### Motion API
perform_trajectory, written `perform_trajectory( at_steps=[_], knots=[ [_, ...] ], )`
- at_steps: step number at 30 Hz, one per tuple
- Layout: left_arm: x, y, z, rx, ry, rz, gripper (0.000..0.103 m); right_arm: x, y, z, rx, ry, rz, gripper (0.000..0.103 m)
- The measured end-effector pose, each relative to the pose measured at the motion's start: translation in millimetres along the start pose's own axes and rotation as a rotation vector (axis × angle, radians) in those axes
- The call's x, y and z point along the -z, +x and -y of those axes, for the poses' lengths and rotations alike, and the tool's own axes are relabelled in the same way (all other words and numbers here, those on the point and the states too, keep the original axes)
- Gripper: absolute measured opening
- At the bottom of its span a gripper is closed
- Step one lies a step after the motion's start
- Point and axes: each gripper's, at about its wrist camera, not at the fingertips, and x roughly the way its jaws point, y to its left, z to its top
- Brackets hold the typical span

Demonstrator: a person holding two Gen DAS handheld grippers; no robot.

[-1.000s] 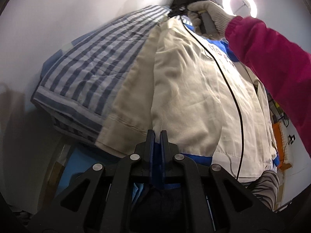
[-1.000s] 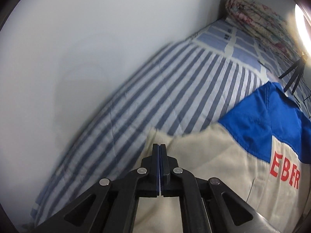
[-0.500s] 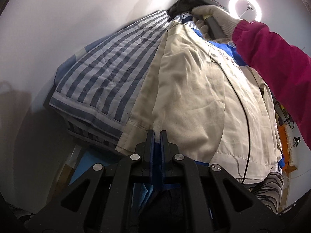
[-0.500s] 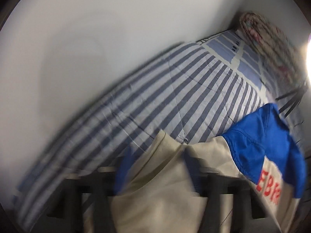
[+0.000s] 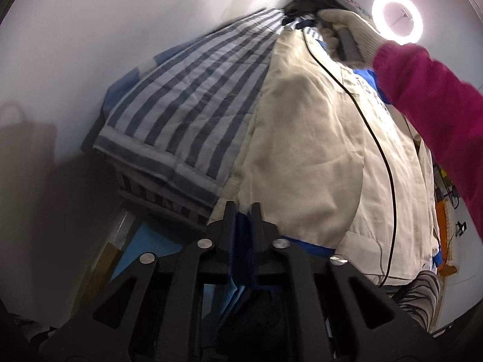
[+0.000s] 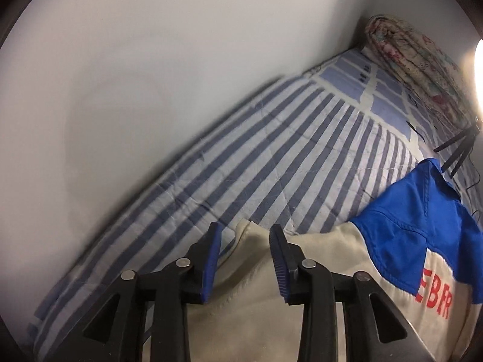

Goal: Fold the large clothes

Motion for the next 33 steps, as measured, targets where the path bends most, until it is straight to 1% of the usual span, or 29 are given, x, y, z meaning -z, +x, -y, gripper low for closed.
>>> perform_trajectory(
  at_steps=[1, 2, 5, 6, 7, 9, 10, 12, 14, 16, 17, 19, 20, 21, 22, 23, 26, 28, 29, 31, 33],
  knots=[
    [0, -3, -3, 0.0, -0.01, 0.009, 0.028, 6, -15, 4, -0.039, 0.023, 0.018, 0.033],
    [-2, -9, -7, 0.008, -0.027, 0.03, 0.034, 16, -35, 8, -0.076, 0.04, 0.042, 0.034],
    [-5, -24, -10, 0.03, -0.029, 0.079, 0.035, 59, -86, 15, -0.161, 0.038, 0.07, 0.034],
    [-6, -26, -9, 0.035, -0.019, 0.085, 0.035, 79, -99, 16, -0.174, 0.034, 0.07, 0.034],
    [-8, -28, -7, 0.04, -0.005, 0.084, 0.035, 106, -112, 17, -0.193, 0.03, 0.059, 0.034],
    [-11, -28, -5, 0.06, 0.003, 0.073, 0.035, 143, -121, 17, -0.222, 0.035, 0.033, 0.034],
    [-14, -27, -3, 0.072, 0.005, 0.06, 0.037, 169, -124, 15, -0.241, 0.045, 0.013, 0.034],
    [-21, -22, 0, 0.083, 0.006, 0.04, 0.037, 205, -123, 7, -0.267, 0.057, -0.019, 0.034],
    [-30, -17, 8, 0.079, 0.011, 0.029, 0.037, 232, -118, -2, -0.282, 0.036, -0.051, 0.033],
    [-38, -13, 11, 0.068, 0.017, 0.026, 0.038, 256, -112, -11, -0.267, -0.003, -0.076, 0.033],
    [-45, -10, 13, 0.043, 0.021, 0.035, 0.039, 264, -104, -12, -0.242, -0.03, -0.093, 0.03],
    [-52, -1, 13, 0.009, 0.045, 0.025, 0.04, 281, -87, -17, -0.155, -0.078, -0.134, 0.029],
    [-54, 5, 12, -0.004, 0.049, 0.013, 0.04, 285, -89, -17, -0.149, -0.084, -0.1, 0.029],
    [-55, 12, 9, -0.001, 0.05, -0.001, 0.04, 285, -91, -17, -0.147, -0.075, -0.106, 0.029],
    [-57, 19, 6, 0.001, 0.05, -0.019, 0.04, 284, -94, -15, -0.158, -0.056, -0.108, 0.029],
    [-58, 29, 1, 0.007, 0.032, -0.047, 0.04, 284, -102, -12, -0.186, -0.025, -0.091, 0.029],
    [-59, 41, -14, 0.075, -0.041, -0.085, 0.04, 288, -128, -1, -0.25, 0.04, -0.023, 0.032],
    [-58, 42, -19, 0.115, -0.069, -0.09, 0.04, 295, -143, 5, -0.291, 0.094, 0.01, 0.034],
    [-57, 42, -19, 0.12, -0.067, -0.09, 0.04, 299, -147, 8, -0.319, 0.121, 0.012, 0.036],
    [-58, 45, -17, 0.124, -0.059, -0.091, 0.04, 308, -149, 6, -0.369, 0.144, 0.0, 0.037],
    [-58, 49, -14, 0.13, -0.052, -0.105, 0.04, 317, -147, -7, -0.373, 0.128, -0.015, 0.036]
  ],
)
